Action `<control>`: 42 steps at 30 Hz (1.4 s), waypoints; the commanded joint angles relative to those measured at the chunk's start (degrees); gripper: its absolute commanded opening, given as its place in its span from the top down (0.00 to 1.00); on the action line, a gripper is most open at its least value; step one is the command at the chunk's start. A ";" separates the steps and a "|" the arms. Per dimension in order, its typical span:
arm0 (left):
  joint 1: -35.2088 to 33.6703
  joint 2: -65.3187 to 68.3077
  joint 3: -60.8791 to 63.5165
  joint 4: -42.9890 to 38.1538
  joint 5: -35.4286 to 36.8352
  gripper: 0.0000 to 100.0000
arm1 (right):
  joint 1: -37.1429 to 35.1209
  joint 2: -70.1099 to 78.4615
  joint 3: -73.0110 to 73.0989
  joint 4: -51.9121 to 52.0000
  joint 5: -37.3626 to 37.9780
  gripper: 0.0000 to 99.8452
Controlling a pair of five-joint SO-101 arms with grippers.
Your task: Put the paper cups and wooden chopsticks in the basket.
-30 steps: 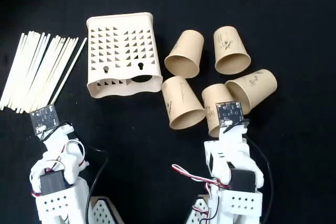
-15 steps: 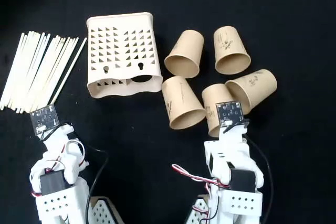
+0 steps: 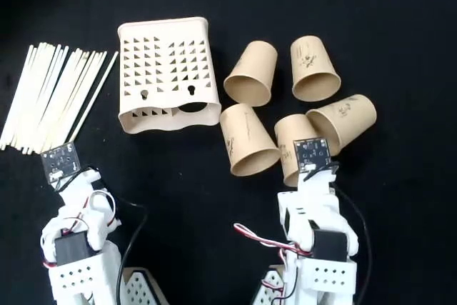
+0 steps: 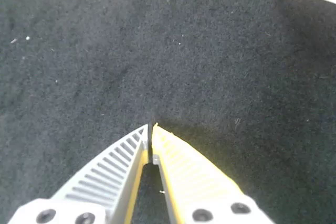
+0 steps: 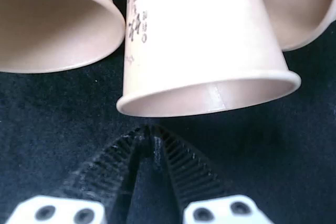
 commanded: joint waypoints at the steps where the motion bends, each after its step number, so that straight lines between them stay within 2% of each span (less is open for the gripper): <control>1: 0.13 -0.18 1.01 -0.35 0.18 0.97 | 0.88 -4.00 -0.13 0.26 0.44 0.98; 13: 0.04 -0.26 1.01 -0.35 0.18 0.97 | 0.62 -3.91 -0.13 0.88 0.09 0.98; 17: 6.29 -0.35 -2.24 -2.02 -4.92 0.97 | 0.70 -4.00 -0.13 0.97 0.09 0.98; 19: 7.16 -0.35 -5.05 -4.40 -6.95 0.97 | 0.88 -4.00 -0.13 0.97 0.09 0.98; 21: 6.99 -0.35 -8.22 -10.55 -8.00 0.97 | 0.88 -4.00 -0.13 0.97 0.26 0.98; 23: 6.99 -0.26 -8.66 -21.36 -13.01 0.95 | 0.97 -4.00 -0.13 0.97 0.53 0.98; 25: 7.78 0.00 -5.58 -32.70 -16.44 0.87 | 0.97 -4.00 -0.13 0.97 0.53 0.98; 27: 8.04 0.09 -0.04 -43.87 -12.84 0.81 | 0.79 -4.00 -0.13 0.97 0.53 0.98; 28: 7.87 0.53 1.36 -46.95 -11.08 0.81 | 0.79 -4.00 -0.13 0.97 0.53 0.98; 29: 7.60 1.32 0.75 -46.68 -10.64 0.81 | 0.70 -4.00 -0.13 0.97 0.53 0.98; 31: 6.90 4.84 -1.27 -46.24 -11.08 0.81 | 0.70 -4.00 -0.13 0.97 0.53 0.98; 35: 6.37 17.58 -5.76 -51.16 -11.08 0.80 | 0.70 -4.00 -0.13 0.97 0.53 0.98; 42: 6.73 58.29 -25.89 -51.87 -11.25 0.79 | 0.70 -4.00 -0.13 0.97 0.53 0.98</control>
